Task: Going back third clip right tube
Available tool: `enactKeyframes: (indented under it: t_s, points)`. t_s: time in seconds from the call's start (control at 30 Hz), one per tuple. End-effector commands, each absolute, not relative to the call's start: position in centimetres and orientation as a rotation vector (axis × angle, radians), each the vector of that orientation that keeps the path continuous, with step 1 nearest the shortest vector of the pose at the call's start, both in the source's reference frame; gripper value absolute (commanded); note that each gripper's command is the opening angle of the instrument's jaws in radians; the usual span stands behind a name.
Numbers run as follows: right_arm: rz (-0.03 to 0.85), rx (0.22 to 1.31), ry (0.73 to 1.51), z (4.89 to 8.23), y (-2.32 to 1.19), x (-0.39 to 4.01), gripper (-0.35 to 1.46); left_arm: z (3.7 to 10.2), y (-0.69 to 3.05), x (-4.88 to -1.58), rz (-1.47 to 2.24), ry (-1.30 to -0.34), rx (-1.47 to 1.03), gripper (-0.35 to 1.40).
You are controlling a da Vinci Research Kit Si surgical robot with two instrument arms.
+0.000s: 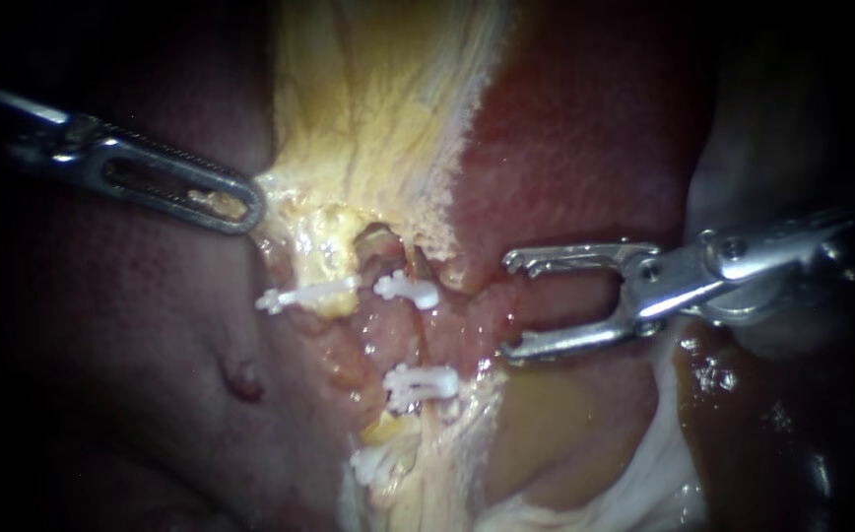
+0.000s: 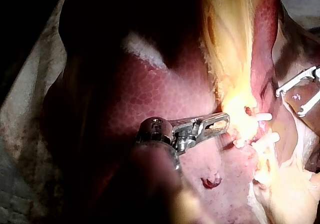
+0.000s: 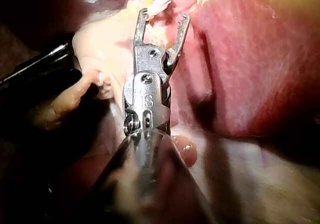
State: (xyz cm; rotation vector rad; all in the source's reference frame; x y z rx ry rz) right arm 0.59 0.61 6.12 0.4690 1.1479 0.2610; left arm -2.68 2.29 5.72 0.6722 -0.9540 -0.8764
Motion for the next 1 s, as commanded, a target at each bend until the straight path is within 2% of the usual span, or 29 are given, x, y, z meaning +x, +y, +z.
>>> enactKeyframes:
  t_s: [0.03, 0.43, 1.0]
  points:
    - [0.262, 0.468, 1.148, 6.11, 0.63, 0.58, 0.5, 5.72, 2.29, -2.69, -0.877, -0.953, 0.672, -0.35]
    - [0.224, 0.443, 1.155, 6.05, 0.7, 0.36, 0.5, 5.81, 2.24, -2.79, -0.872, -0.954, 0.674, -0.35]
    - [0.196, 0.446, 1.164, 6.06, 0.66, 0.32, 0.5, 6.19, 2.19, -3.37, -0.85, -0.948, 0.691, -0.35]
